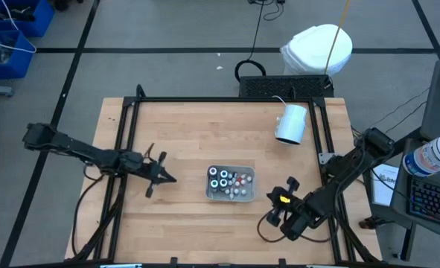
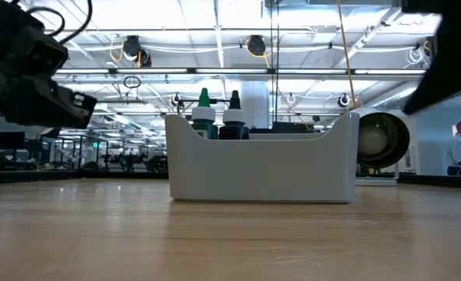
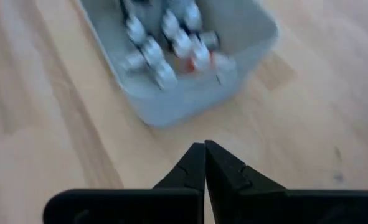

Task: Pick & Place food coloring
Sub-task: Adjust the gray bin

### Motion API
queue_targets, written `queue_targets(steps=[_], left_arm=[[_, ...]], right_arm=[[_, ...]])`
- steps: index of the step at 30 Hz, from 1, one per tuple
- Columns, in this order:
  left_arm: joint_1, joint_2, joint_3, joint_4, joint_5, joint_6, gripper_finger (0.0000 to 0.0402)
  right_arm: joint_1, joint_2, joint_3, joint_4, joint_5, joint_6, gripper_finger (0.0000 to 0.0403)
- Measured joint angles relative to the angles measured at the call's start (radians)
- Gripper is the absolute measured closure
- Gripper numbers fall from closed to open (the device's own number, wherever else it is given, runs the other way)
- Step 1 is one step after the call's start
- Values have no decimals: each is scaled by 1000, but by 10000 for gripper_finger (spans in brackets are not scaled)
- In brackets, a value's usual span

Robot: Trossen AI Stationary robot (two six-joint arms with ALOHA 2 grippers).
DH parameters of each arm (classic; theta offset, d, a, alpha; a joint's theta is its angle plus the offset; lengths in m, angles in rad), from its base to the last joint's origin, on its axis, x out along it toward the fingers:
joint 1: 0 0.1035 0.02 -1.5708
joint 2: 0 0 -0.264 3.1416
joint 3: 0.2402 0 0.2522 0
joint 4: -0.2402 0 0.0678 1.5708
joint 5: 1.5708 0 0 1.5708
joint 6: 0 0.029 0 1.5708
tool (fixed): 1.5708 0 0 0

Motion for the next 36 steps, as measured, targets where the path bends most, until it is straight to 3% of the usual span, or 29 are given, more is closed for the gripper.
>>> queue_targets(steps=[4,9,15,19,27,36], left_arm=[[-1,174,1,167,0,14,399],[-1,388,60,331,-1,50,399],[-1,615,188,327,-99,93,399],[8,737,251,326,-103,96,397],[13,891,400,234,-62,95,394],[14,914,421,214,-62,96,391]], right_arm=[[0,1,-82,25,-32,91,403],[-13,1,-193,179,-31,86,403],[-54,1,-283,352,-28,20,403],[-89,1,-308,449,-28,-59,403],[-166,3,-308,562,-30,-240,403],[-264,117,-308,740,-137,-388,403]])
